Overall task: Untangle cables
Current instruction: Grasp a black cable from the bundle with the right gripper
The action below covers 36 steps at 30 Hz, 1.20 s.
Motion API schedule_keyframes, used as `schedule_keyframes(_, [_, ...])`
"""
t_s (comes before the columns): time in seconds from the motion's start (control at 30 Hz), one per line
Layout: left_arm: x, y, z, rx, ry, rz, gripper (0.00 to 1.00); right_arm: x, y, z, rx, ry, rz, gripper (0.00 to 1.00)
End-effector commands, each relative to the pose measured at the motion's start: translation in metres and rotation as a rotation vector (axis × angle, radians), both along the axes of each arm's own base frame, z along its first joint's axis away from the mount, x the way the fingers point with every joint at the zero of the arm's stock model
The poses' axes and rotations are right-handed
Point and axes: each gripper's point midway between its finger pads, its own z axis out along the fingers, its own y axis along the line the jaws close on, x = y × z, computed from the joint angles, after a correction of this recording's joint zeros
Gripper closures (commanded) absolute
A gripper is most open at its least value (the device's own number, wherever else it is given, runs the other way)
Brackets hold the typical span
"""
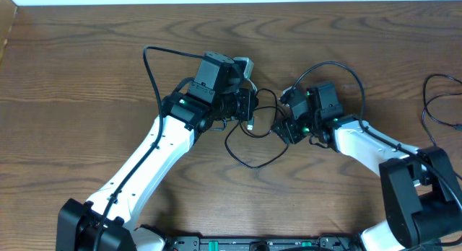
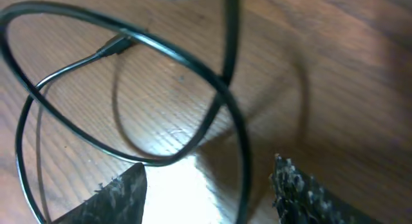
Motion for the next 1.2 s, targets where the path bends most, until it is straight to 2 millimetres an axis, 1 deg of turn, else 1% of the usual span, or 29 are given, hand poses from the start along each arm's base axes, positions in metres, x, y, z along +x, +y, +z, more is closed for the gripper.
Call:
schedule_keyframes(0.0, [0.0,0.002,-0.002,0.006,0.007,0.008,0.92,-0.009,0.006,0.0,0.0,0.018,0.016,0.46])
schedule_keyframes(0.1, [0.0,0.002,-0.002,0.007,0.008,0.008,0.93,-0.014,0.006,-0.003,-0.008,0.039,0.022,0.58])
schedule_keyframes(0.2, [0.0,0.002,-0.002,0.007,0.008,0.009,0.93,-0.017,0.004,-0.005,-0.019,0.054,0.019,0.64])
schedule_keyframes(0.27, [0.0,0.003,-0.002,0.008,0.009,0.009,0.92,-0.018,0.002,-0.007,-0.028,0.056,0.014,0.72])
schedule_keyframes(0.3, [0.0,0.003,-0.002,0.008,0.01,0.008,0.92,-0.018,0.002,-0.007,-0.029,0.059,0.015,0.82])
schedule_keyframes(0.37, [-0.001,0.003,-0.003,0.01,0.012,0.009,0.92,-0.019,0.002,-0.008,-0.031,0.065,0.015,0.99])
schedule_keyframes(0.5, [0.001,0.01,-0.007,0.047,0.013,0.034,0.93,-0.028,0.004,-0.009,-0.015,0.105,0.03,0.99])
schedule_keyframes(0.63, [0.011,0.033,-0.017,0.168,-0.014,0.128,0.92,-0.044,0.016,-0.003,0.072,0.169,0.084,0.99])
schedule_keyframes(0.73, [0.016,0.049,-0.023,0.249,-0.031,0.187,0.93,-0.053,0.028,0.006,0.156,0.197,0.135,0.99])
schedule_keyframes(0.8, [0.017,0.057,-0.025,0.288,-0.037,0.213,0.92,-0.06,0.038,0.017,0.229,0.199,0.197,0.96])
schedule_keyframes(0.93, [0.016,0.059,-0.026,0.299,-0.031,0.216,0.92,-0.063,0.047,0.031,0.297,0.191,0.237,0.96])
schedule_keyframes(1.0, [0.015,0.06,-0.028,0.302,-0.027,0.215,0.92,-0.062,0.049,0.042,0.319,0.167,0.251,0.96])
schedule_keyframes(1.17, [0.012,0.062,-0.036,0.322,0.003,0.21,0.93,-0.052,0.05,0.095,0.362,0.002,0.275,0.99])
